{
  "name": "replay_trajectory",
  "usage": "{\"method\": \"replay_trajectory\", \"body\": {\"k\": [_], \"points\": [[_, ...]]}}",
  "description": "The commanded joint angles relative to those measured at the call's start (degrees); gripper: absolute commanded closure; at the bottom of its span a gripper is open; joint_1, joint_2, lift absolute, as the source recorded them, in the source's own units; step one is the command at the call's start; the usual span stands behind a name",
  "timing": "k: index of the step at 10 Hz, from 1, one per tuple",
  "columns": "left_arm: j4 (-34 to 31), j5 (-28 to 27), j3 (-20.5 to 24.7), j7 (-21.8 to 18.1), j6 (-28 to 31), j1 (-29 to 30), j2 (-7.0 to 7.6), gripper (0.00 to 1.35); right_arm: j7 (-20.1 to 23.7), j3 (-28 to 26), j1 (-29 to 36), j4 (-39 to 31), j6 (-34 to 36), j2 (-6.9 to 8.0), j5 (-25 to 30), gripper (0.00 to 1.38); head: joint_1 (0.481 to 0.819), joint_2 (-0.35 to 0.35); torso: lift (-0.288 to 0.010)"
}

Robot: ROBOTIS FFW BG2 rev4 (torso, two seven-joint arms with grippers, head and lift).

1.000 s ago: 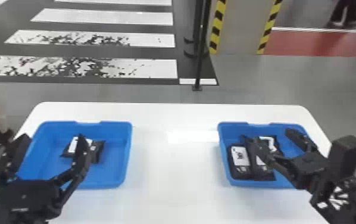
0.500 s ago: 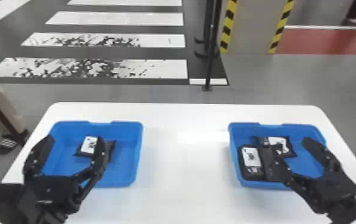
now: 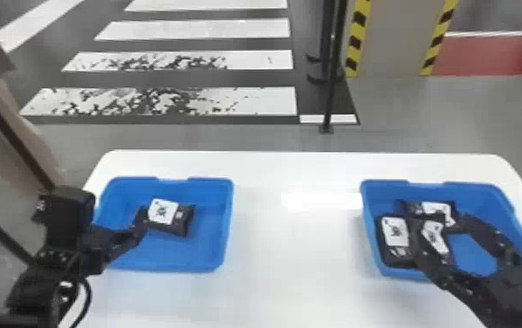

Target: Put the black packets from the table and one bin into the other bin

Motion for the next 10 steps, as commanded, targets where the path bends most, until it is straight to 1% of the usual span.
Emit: {"method": "replay_trajectory", "body": {"k": [1, 2, 3, 4, 5, 6, 7, 8, 9, 10], "points": [[3.42, -9.20, 1.53, -2.79, 1.45, -4.81, 1.61, 0.11, 0.27, 0.12, -0.11, 0.11, 0.78, -0.03, -0.43, 0.17, 0.695, 0.123, -0.110], [8.63, -12.75, 1.99, -5.51, -0.80, -8.18, 2.57, 0.11, 0.36, 0.12, -0.11, 0.25, 1.06, -0.03, -0.54, 0.17, 0.695, 0.163, -0.110], [13.69, -13.89, 1.65, -7.27, -4.18, -10.43, 3.28, 0.11, 0.54, 0.46, -0.53, 0.53, 1.49, -0.20, -0.77, 0.17, 0.695, 0.187, -0.110], [16.92, -15.60, 0.39, -8.15, -7.41, -11.84, 3.45, 0.11, 0.71, 1.03, -0.67, 0.81, 1.77, -0.38, -1.22, 0.17, 0.695, 0.195, -0.110], [20.58, -17.09, -2.24, -9.12, -11.07, -13.53, 4.07, 0.11, 0.89, 1.49, -0.95, 1.23, 2.05, -0.55, -1.68, 0.17, 0.695, 0.190, -0.110], [23.96, -18.12, -6.01, -10.35, -13.32, -15.78, 5.21, 0.12, 0.98, 2.06, -1.23, 1.51, 2.05, -0.73, -2.25, 0.17, 0.695, 0.179, -0.110], [27.05, -18.12, -9.21, -11.49, -14.02, -17.89, 6.44, 0.12, 0.98, 2.52, -1.52, 1.79, 2.05, -0.82, -2.48, 0.17, 0.695, 0.147, -0.110], [28.88, -17.54, -11.49, -11.84, -13.74, -19.01, 7.14, 0.12, 0.98, 2.75, -1.66, 1.94, 2.19, -0.91, -2.71, 0.17, 0.695, 0.112, -0.110], [29.72, -17.20, -11.72, -12.54, -12.48, -19.57, 7.50, 0.12, 0.98, 2.75, -1.66, 1.94, 2.33, -0.91, -2.94, 0.17, 0.695, 0.086, -0.110], [30.00, -16.63, -10.58, -12.81, -11.07, -19.43, 7.50, 0.13, 0.98, 2.75, -1.66, 2.08, 2.47, -0.91, -3.17, 0.17, 0.695, 0.080, -0.110]]}}
